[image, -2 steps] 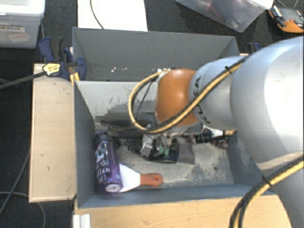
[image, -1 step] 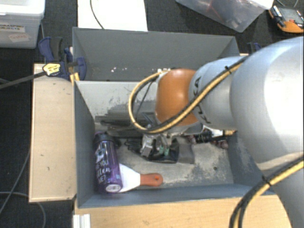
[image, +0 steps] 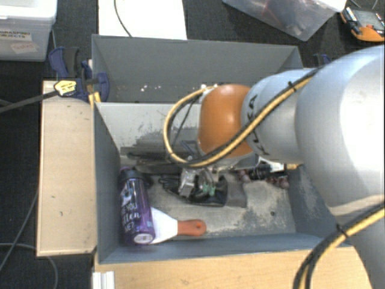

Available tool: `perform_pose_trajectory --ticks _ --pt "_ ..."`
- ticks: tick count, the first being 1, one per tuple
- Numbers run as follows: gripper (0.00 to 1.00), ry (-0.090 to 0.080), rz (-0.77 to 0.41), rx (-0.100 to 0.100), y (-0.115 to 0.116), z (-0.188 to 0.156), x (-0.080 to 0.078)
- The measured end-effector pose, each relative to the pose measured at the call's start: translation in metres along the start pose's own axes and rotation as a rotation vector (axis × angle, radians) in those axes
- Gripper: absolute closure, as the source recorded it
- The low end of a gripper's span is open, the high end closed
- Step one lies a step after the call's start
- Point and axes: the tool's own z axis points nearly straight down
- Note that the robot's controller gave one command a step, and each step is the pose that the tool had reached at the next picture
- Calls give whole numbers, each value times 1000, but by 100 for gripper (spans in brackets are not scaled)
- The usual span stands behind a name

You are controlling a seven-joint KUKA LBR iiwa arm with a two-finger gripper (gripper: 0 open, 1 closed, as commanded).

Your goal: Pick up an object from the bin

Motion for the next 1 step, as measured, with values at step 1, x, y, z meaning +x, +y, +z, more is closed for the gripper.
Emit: perform_pose_trajectory --ticks 1 --pt "100 -1 1 -1 0 -18 0"
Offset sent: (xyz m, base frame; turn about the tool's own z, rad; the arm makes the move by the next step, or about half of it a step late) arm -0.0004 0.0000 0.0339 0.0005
